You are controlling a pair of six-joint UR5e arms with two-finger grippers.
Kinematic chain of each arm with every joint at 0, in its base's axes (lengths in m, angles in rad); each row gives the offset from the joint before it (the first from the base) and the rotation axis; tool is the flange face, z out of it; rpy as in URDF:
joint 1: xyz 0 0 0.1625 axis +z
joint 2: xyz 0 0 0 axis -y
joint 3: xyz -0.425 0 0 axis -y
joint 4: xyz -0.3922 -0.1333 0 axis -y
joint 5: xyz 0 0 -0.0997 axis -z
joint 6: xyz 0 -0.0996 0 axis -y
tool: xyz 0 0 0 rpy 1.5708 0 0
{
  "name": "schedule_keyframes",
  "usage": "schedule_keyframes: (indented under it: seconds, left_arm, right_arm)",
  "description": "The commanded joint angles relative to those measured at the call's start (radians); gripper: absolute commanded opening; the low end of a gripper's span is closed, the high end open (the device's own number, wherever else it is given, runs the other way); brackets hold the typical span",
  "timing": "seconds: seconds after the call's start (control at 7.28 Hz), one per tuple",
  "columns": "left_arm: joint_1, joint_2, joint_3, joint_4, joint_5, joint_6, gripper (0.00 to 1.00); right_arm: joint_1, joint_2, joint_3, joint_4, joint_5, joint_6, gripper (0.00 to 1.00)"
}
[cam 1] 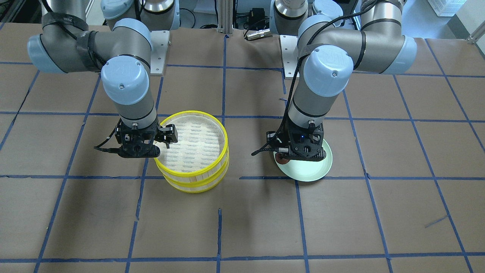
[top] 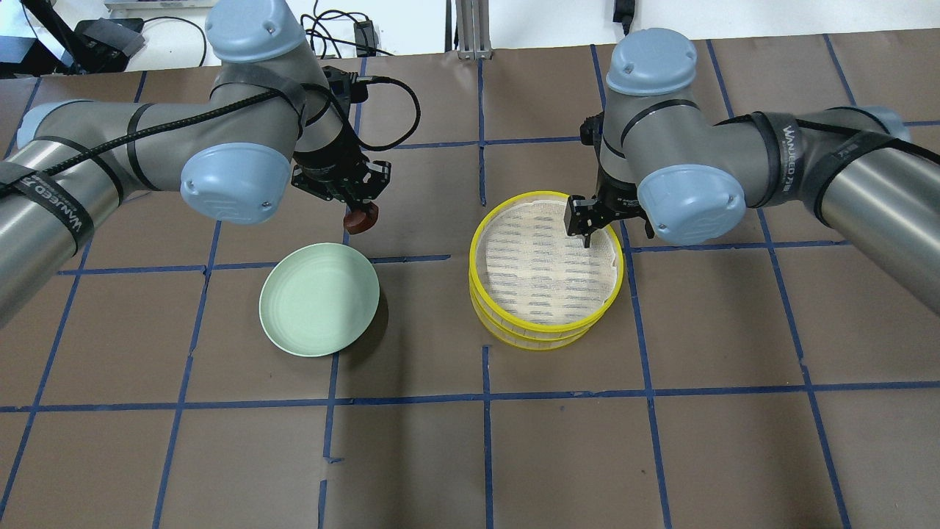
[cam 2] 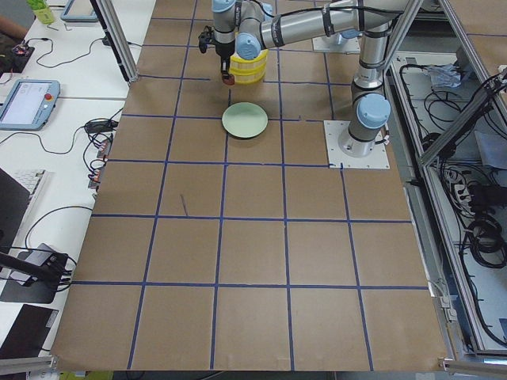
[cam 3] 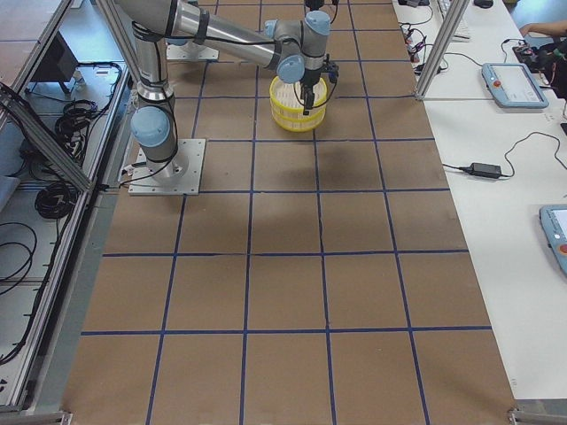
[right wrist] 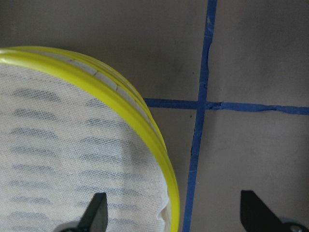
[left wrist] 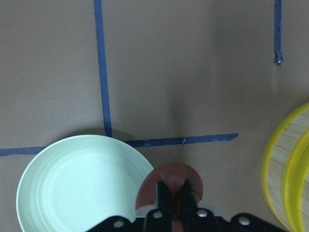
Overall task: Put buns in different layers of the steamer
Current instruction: 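Carry the red bun into the top tier and release it while the right rises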
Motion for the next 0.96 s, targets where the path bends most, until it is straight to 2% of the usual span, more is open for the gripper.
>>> schedule_keyframes:
  seconds: [0.0,0.14,0.27,0.41,0.69,0.82]
  left_arm:
    - [-0.013,0.0,0.004,0.002,-0.001,-0.004,0.02]
    - [-0.041,0.0,0.011,0.0,-0.001,-0.05,0.02]
    - [-0.091,0.0,0.04,-0.003,0.001,-0.143,0.03]
    - [-0.155,-0.002,0.082,-0.033,0.001,-0.255,0.03]
    - [-0.249,-0.011,0.122,-0.035,-0.069,-0.47,0.03]
    - [-0.288,-0.023,0.122,0.006,-0.088,-0.54,0.03]
  right_arm:
    - [-0.012,-0.001,-0.027,0.008,0.003,0.002,0.96]
    - [-0.067,-0.025,-0.088,0.084,0.044,-0.007,0.96]
    - [-0.124,-0.088,-0.19,0.255,0.094,-0.014,0.96]
    - [-0.162,-0.123,-0.261,0.341,0.104,-0.015,0.99]
    - [-0.169,-0.16,-0.27,0.347,0.103,-0.022,0.99]
    - [-0.161,-0.162,-0.27,0.345,0.104,-0.022,0.99]
